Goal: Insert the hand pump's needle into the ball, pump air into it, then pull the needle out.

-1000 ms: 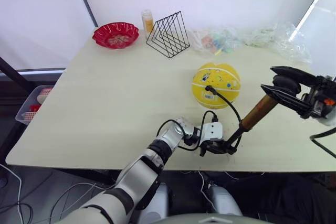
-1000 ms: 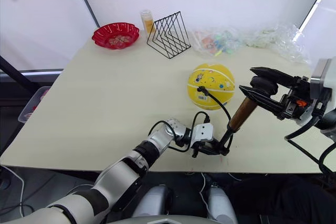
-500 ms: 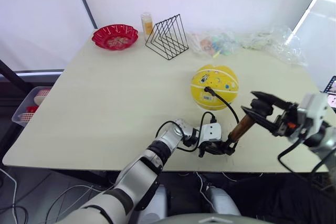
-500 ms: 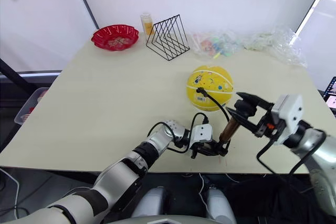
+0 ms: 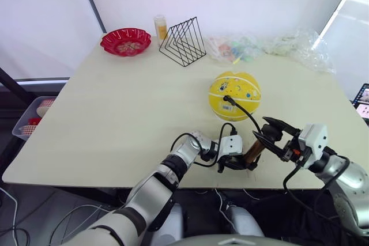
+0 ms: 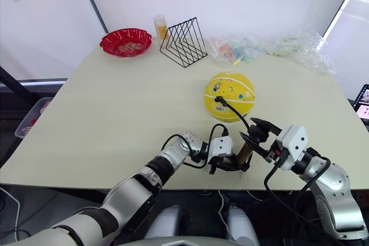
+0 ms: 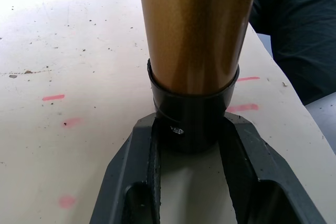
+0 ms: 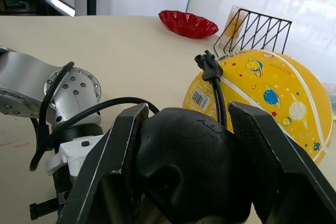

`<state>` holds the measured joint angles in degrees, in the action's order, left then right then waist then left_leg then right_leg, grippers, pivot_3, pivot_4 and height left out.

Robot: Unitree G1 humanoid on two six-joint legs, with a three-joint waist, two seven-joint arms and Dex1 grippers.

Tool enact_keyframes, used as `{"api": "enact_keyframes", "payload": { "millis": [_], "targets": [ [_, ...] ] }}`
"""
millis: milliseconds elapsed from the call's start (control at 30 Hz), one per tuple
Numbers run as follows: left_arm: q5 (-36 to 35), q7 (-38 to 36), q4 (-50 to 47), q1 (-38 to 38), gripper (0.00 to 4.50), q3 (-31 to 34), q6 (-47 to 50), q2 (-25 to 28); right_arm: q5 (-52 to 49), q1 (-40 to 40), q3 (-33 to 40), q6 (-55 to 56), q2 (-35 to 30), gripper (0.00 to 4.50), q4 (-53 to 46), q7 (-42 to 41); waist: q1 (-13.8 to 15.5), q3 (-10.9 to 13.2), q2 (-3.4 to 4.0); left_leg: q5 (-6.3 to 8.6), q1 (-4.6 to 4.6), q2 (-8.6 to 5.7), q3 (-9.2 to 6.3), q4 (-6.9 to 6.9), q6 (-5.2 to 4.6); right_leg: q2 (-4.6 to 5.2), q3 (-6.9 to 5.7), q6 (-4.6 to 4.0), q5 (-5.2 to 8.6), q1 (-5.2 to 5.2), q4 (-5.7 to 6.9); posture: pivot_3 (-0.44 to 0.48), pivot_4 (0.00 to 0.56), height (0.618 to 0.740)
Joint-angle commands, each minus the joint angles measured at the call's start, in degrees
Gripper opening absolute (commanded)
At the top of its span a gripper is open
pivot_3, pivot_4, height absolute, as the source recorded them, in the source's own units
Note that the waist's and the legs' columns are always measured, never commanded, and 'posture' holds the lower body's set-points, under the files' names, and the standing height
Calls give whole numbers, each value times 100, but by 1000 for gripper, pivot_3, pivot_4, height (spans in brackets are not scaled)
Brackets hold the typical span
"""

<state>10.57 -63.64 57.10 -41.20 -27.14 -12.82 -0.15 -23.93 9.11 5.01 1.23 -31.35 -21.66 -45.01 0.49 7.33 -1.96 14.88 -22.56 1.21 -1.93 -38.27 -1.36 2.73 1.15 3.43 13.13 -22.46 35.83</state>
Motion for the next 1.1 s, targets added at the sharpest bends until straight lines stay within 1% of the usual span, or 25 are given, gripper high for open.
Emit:
{"api": "enact_keyframes", "payload": {
  "millis": [33,133,167,200,267,400,567,733,833,1000,1067,1100],
  "targets": [
    [405,70,543,242,1097,-218,394,250,-329,-42,152,-280,-275,1938,-315,-259,2,4,7,0,0,0,1,0,0,1,0,0,0,0,0,0,150,740],
    [408,64,544,244,1097,-219,386,257,-458,-116,294,-372,-424,1938,-461,-298,11,13,14,0,-6,-3,2,0,0,2,0,0,0,-3,0,0,150,740],
    [415,58,546,247,1097,-224,375,269,-717,-251,526,-546,-586,1938,-642,-285,14,18,20,0,-8,-3,1,0,0,1,0,0,0,-5,0,0,150,740],
    [422,52,546,247,1097,-228,367,279,-1003,-388,769,-745,-761,1938,-834,-269,13,40,47,0,-8,-3,1,0,0,1,-1,0,0,-5,0,0,150,740],
    [428,46,549,244,1097,-228,355,294,-1538,-605,1206,-1084,-1021,1938,-1109,-191,12,48,60,0,-18,-11,10,-3,0,6,9,2,-2,-10,0,0,150,740],
    [437,50,562,228,1097,-224,340,307,-2120,-753,1668,-1536,-1324,1938,-1337,-106,23,59,39,0,-19,-6,-4,-2,0,0,-5,0,0,-9,0,0,150,740],
    [439,40,558,224,1097,-228,342,306,-2845,-1105,2329,-2011,-1636,1938,-1424,77,12,67,45,0,-20,-8,10,-3,0,7,9,2,-1,-10,0,0,150,740],
    [442,14,541,226,1097,-236,350,313,-3306,-1421,2727,-2370,-1912,1938,-1427,267,19,82,40,0,-21,-5,4,-2,0,6,5,1,-1,-12,0,0,150,740],
    [445,-2,529,230,1097,-240,353,323,-3422,-1479,2786,-2512,-1939,1938,-1472,337,19,92,49,0,-27,-6,8,-2,0,9,7,1,-1,-15,0,0,150,740],
    [442,-9,525,211,1097,-233,379,311,-2970,-992,2370,-2620,-1769,1938,-1645,288,23,91,43,0,-28,-7,5,0,-1,7,5,-1,-1,-15,0,0,150,740],
    [435,-9,513,222,1097,-230,387,309,-2235,-498,1768,-2356,-1488,1938,-1523,211,21,83,32,0,-27,-6,4,0,-1,6,4,0,-1,-15,0,0,150,740],
    [434,-9,509,225,1097,-231,389,309,-1997,-343,1572,-2244,-1376,1938,-1473,186,19,65,11,0,-25,-5,4,0,-1,5,4,1,0,-14,0,0,150,740]
  ]
}}
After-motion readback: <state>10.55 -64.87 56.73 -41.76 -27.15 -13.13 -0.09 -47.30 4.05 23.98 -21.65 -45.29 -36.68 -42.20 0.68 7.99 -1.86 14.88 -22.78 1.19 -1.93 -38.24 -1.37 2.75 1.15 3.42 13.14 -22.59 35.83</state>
